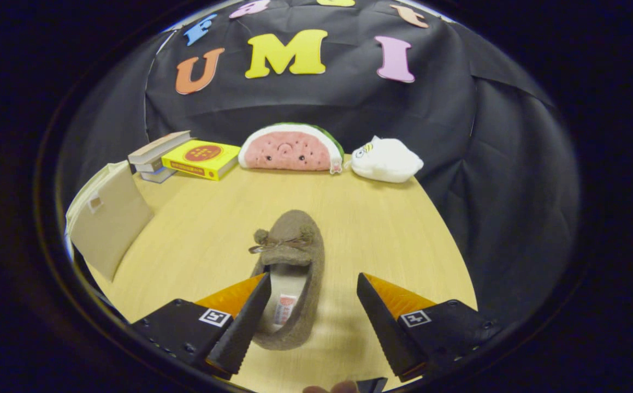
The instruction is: Open the storage box then place both shoes into the box .Put the left shoe in first, then the right shoe, with the right side of both shoes facing outward in a uniform manner.
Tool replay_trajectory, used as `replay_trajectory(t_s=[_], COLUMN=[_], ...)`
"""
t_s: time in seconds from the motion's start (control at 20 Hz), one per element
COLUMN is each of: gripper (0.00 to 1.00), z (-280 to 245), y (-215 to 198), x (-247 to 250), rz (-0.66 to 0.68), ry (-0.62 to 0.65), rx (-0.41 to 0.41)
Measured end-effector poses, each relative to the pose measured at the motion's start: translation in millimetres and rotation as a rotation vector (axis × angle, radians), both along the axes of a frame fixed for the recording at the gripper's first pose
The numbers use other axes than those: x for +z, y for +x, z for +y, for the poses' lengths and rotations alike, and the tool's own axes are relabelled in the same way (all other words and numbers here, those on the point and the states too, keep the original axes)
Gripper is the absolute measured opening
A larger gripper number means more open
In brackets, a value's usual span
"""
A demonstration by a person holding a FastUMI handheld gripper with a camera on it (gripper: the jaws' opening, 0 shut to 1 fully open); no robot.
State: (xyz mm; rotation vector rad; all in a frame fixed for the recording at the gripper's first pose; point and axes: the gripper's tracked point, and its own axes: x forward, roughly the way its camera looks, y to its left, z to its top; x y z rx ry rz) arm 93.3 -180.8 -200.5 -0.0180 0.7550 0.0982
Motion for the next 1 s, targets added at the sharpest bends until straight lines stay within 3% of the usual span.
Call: replay_trajectory(t_s=[0.3,0.35,0.4,0.5,0.65,0.75,1.0], gripper=[0.77,0.61,0.6,0.4,0.1,0.0,0.0], z=[17,17,17,4,2,5,15], y=[24,26,26,27,26,23,1], x=[-29,-32,-35,-38,-41,-39,-10], rz=[0.075,0.083,0.094,0.097,0.126,0.158,0.166], ry=[0.07,0.068,0.062,0.013,0.056,0.106,0.222], rx=[-0.004,-0.012,-0.013,-0.05,-0.089,-0.126,-0.196])
